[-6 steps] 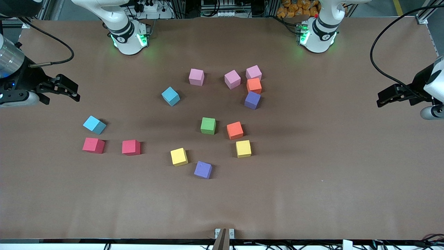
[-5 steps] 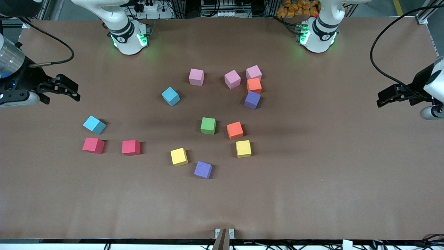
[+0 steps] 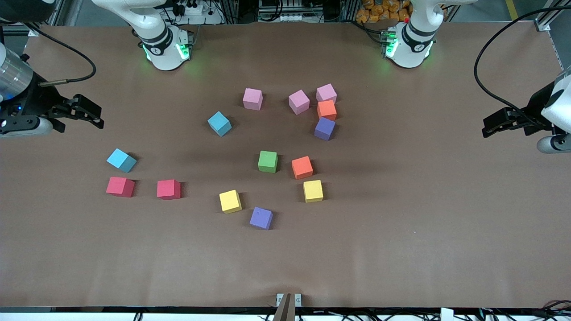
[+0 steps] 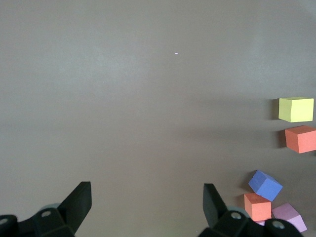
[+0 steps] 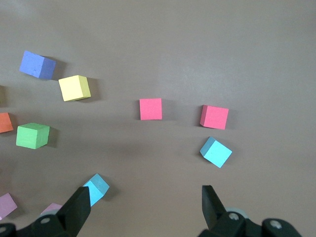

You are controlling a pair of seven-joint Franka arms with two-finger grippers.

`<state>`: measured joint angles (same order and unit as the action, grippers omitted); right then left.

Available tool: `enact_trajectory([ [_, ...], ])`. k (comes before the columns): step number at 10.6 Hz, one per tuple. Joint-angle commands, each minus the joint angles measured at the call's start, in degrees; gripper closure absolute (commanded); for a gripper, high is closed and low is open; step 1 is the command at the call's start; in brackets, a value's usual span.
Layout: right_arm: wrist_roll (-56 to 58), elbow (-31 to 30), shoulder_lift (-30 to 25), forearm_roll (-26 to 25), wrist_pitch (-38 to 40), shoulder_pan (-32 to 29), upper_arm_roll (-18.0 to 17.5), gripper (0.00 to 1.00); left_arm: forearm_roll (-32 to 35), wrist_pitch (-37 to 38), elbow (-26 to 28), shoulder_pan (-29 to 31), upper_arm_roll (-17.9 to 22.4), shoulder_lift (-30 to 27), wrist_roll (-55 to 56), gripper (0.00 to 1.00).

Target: Form number 2 with 11 blocks

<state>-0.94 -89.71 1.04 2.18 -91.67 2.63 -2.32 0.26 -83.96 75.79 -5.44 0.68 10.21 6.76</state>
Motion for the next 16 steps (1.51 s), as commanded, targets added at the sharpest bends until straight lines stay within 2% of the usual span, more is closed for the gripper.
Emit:
enact_trajectory([
  [1, 0.3, -1.7, -1.6, 0.7, 1.6, -0.7, -0.2, 0.00, -0.3, 0.6, 0.5, 0.1, -0.2, -1.0, 0.3, 0.00],
  [10, 0.1, -2.5, -0.7, 0.7, 1.7, -0.2, -0.3, 0.00, 0.1, 0.8, 0.6, 0.1, -0.2, -0.9, 0.4, 0.00],
  [16, 0.1, -6.4, 3.3, 1.2, 0.1, 0.3, -0.5, 0.00, 0.1, 0.8, 0.6, 0.1, -0.2, -0.9, 0.4, 0.00],
])
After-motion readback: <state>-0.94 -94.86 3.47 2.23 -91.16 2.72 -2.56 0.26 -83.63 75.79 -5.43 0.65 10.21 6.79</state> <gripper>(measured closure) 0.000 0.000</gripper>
